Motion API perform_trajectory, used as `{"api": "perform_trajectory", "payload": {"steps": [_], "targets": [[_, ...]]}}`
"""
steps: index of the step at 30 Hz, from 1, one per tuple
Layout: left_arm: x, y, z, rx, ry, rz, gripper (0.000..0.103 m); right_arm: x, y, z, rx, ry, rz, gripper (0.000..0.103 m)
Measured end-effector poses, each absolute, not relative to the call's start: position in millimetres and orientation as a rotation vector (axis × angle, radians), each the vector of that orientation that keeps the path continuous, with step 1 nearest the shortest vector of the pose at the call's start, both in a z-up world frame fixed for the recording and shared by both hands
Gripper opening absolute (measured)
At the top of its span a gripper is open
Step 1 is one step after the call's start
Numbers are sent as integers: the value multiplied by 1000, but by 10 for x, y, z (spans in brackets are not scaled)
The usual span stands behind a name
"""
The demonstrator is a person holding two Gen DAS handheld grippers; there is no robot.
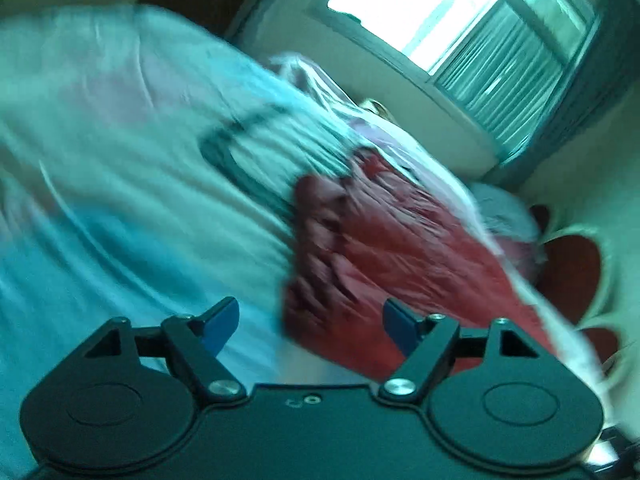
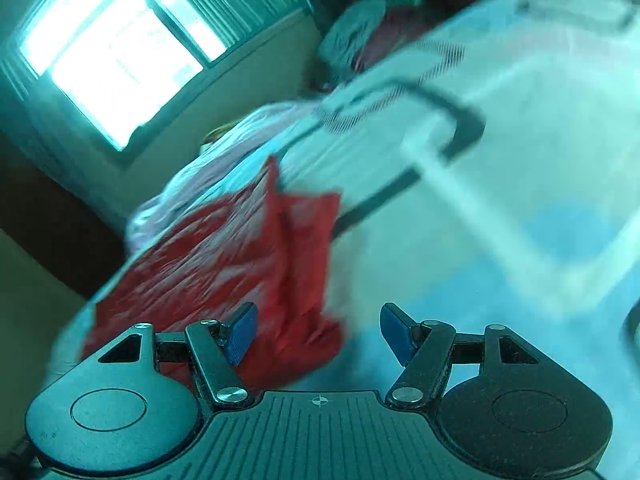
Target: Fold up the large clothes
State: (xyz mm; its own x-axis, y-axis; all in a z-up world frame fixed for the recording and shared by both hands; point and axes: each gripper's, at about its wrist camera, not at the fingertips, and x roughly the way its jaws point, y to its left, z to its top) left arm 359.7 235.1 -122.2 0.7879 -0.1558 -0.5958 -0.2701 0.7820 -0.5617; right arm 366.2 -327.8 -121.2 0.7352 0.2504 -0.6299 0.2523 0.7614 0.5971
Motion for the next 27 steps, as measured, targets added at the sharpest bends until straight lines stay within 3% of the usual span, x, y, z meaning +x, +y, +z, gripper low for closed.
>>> {"api": "perform_trajectory", "payload": {"steps": [5, 13, 14, 16, 19, 21, 25, 26, 27], "targets": [[3698, 2325, -1422, -809, 676, 49, 70, 3689, -3218, -1352, 834, 776, 24, 67], [3842, 2304, -1441, -813, 666, 37, 69, 3772, -3131, -1091, 637, 666, 4, 67], [3877, 2294, -1437, -803, 669, 34, 69, 3826, -3114, -1087, 610, 669, 22, 63], [3946, 2281, -1430, -795, 675, 29, 69, 3942, -3058, -1123, 563, 700, 52, 27], [4023, 2263, -1430, -788, 681, 26, 69, 3987, -3026, -1243, 510, 745, 53, 7], [4037, 2260, -1439, -785, 682, 24, 69, 3883, -3049, -1315, 534, 767, 33, 4], [3988, 2295, -1484, -803, 675, 10, 69, 3687, -3145, -1298, 643, 728, 5, 6], [3970, 2308, -1492, -812, 671, 7, 69, 3644, -3174, -1275, 686, 724, -19, 12], [3955, 2318, -1500, -824, 666, 4, 68, 3605, -3204, -1280, 733, 732, -52, 52]]}}
